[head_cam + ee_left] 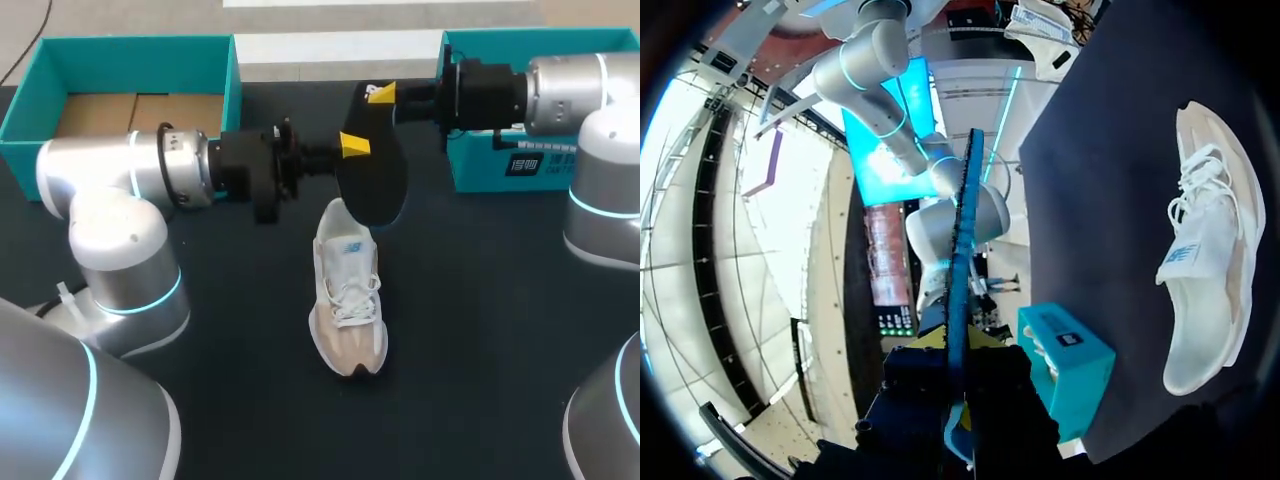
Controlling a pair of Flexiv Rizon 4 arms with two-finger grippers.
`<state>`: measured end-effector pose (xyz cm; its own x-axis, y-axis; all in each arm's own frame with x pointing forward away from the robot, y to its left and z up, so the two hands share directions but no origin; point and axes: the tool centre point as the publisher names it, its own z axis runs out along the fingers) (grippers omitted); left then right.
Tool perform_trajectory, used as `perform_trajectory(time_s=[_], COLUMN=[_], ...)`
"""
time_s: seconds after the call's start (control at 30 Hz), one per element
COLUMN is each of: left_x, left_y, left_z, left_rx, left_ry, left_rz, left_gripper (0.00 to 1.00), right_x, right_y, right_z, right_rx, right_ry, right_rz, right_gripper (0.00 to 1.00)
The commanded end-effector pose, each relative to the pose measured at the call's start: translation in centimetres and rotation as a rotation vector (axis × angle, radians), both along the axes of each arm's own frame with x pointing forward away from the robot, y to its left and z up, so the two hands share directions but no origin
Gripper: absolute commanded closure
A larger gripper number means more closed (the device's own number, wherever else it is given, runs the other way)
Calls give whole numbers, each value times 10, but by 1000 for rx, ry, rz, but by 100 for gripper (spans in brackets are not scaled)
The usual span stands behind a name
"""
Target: Take the shoe out of the shoebox, open the shoe tongue, remove and reinsert the insole, then place the shoe into the shoebox
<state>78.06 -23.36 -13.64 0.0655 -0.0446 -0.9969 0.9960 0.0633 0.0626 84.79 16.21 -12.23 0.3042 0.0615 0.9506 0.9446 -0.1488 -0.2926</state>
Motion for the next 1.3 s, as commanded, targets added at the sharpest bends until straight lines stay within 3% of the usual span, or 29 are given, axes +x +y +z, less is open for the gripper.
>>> perform_trajectory(time_s=[0.03, 0.13, 0.17, 0.2, 0.23, 0.33, 0.63, 1.0, 1.3], left_x=[5, 6, 6, 5, 5, 4, 5, 0, 2], left_y=[-10, -11, -10, -8, -6, 1, 30, 53, 54], left_z=[0, 0, 2, 3, 5, 10, 17, 14, 17], left_rx=[-9, -10, -10, -10, -9, -6, -10, 12, 7], left_ry=[21, 26, 27, 28, 30, 36, 72, 67, 59], left_rz=[14, 14, 13, 11, 7, 2, 14, 15, 9], left_gripper=[100, 100, 100, 100, 100, 100, 100, 100, 100], right_x=[-1, -4, -5, -6, -7, -14, -38, -66, -69], right_y=[6, 6, 4, 3, 0, -11, -44, -82, -95], right_z=[1, 0, 1, 4, 5, 9, 6, 5, 0], right_rx=[-6, -13, -36, -35, -48, -108, -136, -141, -114], right_ry=[3, -23, -66, -93, -120, -180, -320, -406, -411], right_rz=[13, 23, 34, 38, 41, 51, 103, 111, 176], right_gripper=[100, 100, 100, 65, 0, 0, 0, 0, 0])
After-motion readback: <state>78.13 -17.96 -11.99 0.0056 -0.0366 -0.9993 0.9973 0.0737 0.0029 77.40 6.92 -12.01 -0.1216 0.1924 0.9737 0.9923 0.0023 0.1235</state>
